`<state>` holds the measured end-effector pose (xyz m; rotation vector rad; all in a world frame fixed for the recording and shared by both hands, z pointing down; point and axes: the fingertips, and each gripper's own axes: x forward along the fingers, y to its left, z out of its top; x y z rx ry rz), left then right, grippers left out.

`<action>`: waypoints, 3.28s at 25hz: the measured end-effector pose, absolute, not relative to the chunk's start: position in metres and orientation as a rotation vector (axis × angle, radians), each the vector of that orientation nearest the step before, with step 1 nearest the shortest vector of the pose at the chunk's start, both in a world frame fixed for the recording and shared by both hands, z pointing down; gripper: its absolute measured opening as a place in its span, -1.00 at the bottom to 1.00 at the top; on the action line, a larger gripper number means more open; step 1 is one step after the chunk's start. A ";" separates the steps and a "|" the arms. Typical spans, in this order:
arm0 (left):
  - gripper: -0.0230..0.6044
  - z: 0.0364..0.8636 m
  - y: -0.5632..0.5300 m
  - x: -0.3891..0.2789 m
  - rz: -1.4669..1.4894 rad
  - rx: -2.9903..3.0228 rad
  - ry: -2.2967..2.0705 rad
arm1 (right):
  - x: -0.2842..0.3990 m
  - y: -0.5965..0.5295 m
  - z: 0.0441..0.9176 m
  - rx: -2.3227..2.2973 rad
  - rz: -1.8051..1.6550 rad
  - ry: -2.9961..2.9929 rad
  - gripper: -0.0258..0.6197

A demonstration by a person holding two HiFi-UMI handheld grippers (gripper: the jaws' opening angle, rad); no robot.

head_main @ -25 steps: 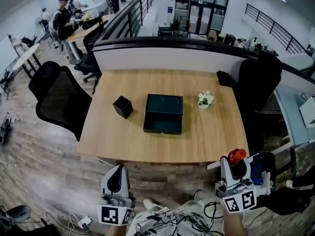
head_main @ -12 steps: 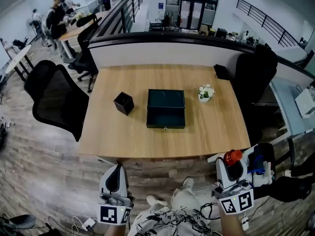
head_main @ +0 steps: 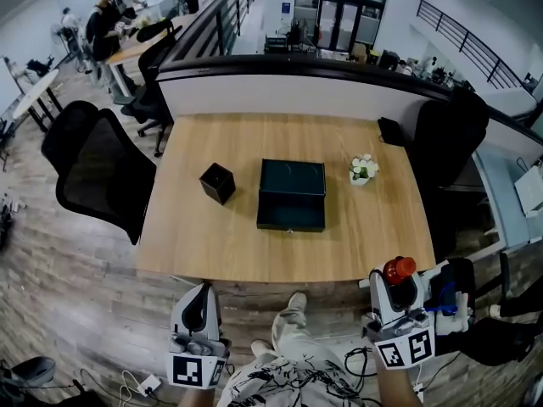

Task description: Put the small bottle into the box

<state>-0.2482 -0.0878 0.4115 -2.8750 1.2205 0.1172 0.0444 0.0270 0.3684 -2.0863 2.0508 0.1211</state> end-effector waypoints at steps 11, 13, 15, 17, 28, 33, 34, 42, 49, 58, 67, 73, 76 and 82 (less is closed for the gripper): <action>-0.92 0.388 -0.164 -0.201 0.130 -2.830 1.221 | 0.088 -0.060 0.355 -2.025 0.152 2.063 -0.21; -0.92 0.385 -0.176 -0.192 0.134 -2.828 1.217 | 0.098 -0.072 0.353 -2.027 0.155 2.063 -0.21; -0.92 0.383 -0.186 -0.183 0.135 -2.827 1.219 | 0.107 -0.083 0.353 -2.027 0.154 2.067 -0.21; -0.92 0.382 -0.196 -0.174 0.134 -2.823 1.221 | 0.116 -0.093 0.353 -2.023 0.154 2.071 -0.21; -0.92 0.381 -0.235 -0.120 0.093 -2.809 1.288 | 0.172 -0.144 0.350 -1.965 0.156 2.107 -0.21; -0.92 0.382 -0.246 -0.102 0.107 -2.815 1.300 | 0.183 -0.159 0.351 -1.945 0.156 2.129 -0.21; -0.92 0.385 -0.248 -0.100 0.093 -2.825 1.292 | 0.184 -0.161 0.352 -1.948 0.153 2.128 -0.21; -0.92 0.383 -0.282 -0.096 0.079 -2.861 1.207 | 0.180 -0.188 0.357 -2.017 0.146 2.113 -0.21; -0.92 0.391 -0.304 -0.101 0.024 -2.912 1.115 | 0.159 -0.210 0.374 -2.056 0.108 2.133 -0.21; -0.92 0.400 -0.311 -0.102 0.038 -2.946 1.085 | 0.130 -0.244 0.433 -2.056 0.015 2.338 -0.21; -0.92 0.411 -0.309 -0.103 0.007 -2.966 1.114 | 0.095 -0.286 0.537 -1.990 -0.182 2.625 -0.21; -0.92 0.421 -0.308 -0.109 -0.045 -2.973 1.156 | 0.071 -0.308 0.614 -1.936 -0.330 2.851 -0.21; -0.92 0.424 -0.308 -0.110 -0.052 -2.971 1.174 | 0.063 -0.312 0.653 -1.908 -0.456 2.965 -0.21; -0.92 0.432 -0.306 -0.109 -0.076 -2.982 1.192 | 0.056 -0.311 0.711 -1.863 -0.669 3.168 -0.21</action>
